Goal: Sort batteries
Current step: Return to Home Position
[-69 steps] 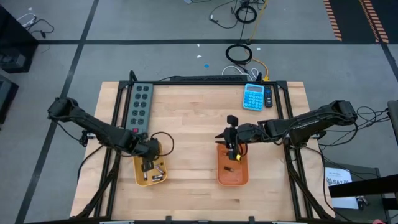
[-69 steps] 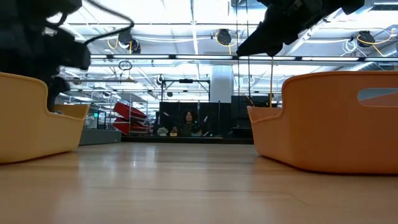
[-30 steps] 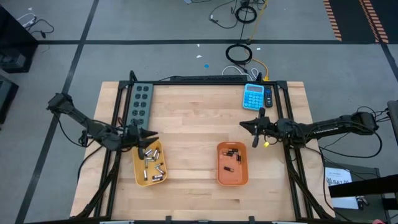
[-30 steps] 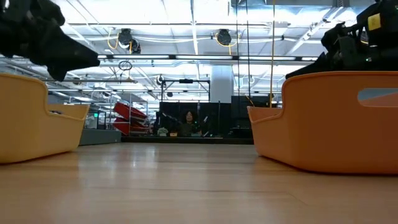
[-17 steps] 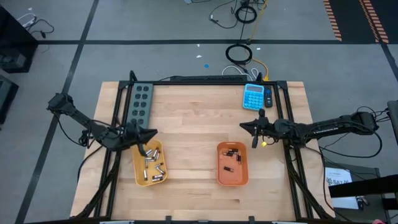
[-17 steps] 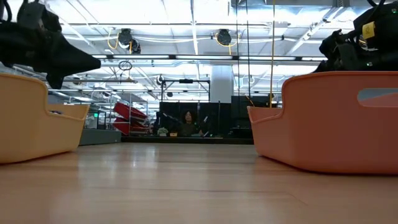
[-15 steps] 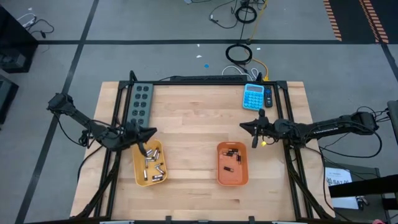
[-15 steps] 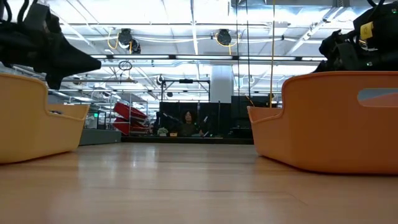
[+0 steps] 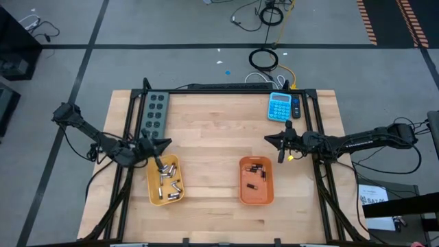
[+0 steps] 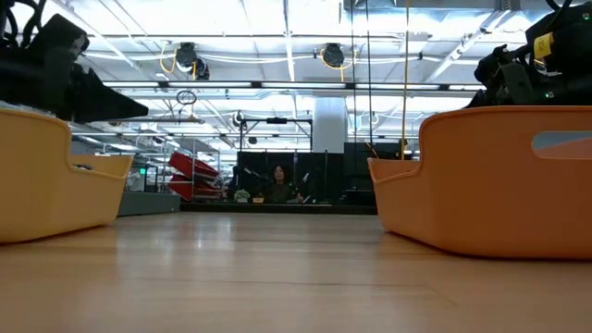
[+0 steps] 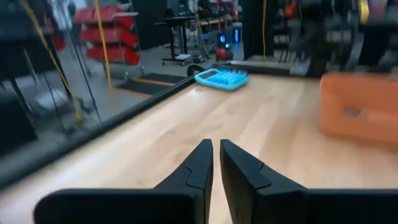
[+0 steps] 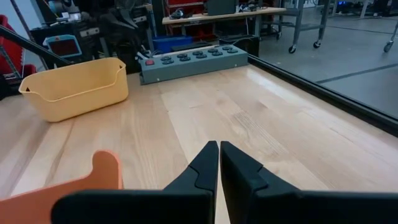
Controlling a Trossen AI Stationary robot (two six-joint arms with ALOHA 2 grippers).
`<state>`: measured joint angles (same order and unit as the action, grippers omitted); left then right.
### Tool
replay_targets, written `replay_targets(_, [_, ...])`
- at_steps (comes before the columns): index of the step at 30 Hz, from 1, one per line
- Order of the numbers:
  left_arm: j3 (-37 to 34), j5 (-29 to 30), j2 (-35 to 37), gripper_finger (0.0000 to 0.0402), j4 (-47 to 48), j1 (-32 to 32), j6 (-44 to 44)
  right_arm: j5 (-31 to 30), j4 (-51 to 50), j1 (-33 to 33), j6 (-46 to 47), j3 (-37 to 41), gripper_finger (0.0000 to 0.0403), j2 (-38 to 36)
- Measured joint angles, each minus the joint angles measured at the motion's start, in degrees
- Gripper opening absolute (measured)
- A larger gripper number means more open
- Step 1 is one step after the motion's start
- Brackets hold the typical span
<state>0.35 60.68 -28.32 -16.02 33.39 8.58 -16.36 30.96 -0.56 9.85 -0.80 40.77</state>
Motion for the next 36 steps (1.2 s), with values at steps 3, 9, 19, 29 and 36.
replay_targets(3, [-0.01, -0.21, 0.00, 0.0039, 0.94, 0.00, -6.86, 0.00, 0.00, 0.00, 0.00, 0.00, 0.0011, 0.00])
replay_targets(9, [-0.03, -0.41, 0.00, 0.0039, 1.69, 0.00, -10.63, 0.00, 0.00, 0.00, 0.00, 0.00, 0.0011, 0.00])
replay_targets(19, [-0.03, -0.45, 0.00, 0.0039, 1.67, 0.00, -10.56, 0.00, 0.00, 0.00, 0.00, 0.00, 0.0011, 0.00])
replay_targets(29, [-0.05, -0.48, 0.00, 0.0039, 1.65, 0.00, -10.52, 0.02, 0.02, 0.00, -0.01, 0.00, 0.0011, 0.01])
replay_targets(36, [-0.09, -0.48, 0.00, 0.0039, 1.63, 0.00, -10.52, 0.02, 0.02, 0.02, -0.02, 0.00, 0.0011, 0.02])
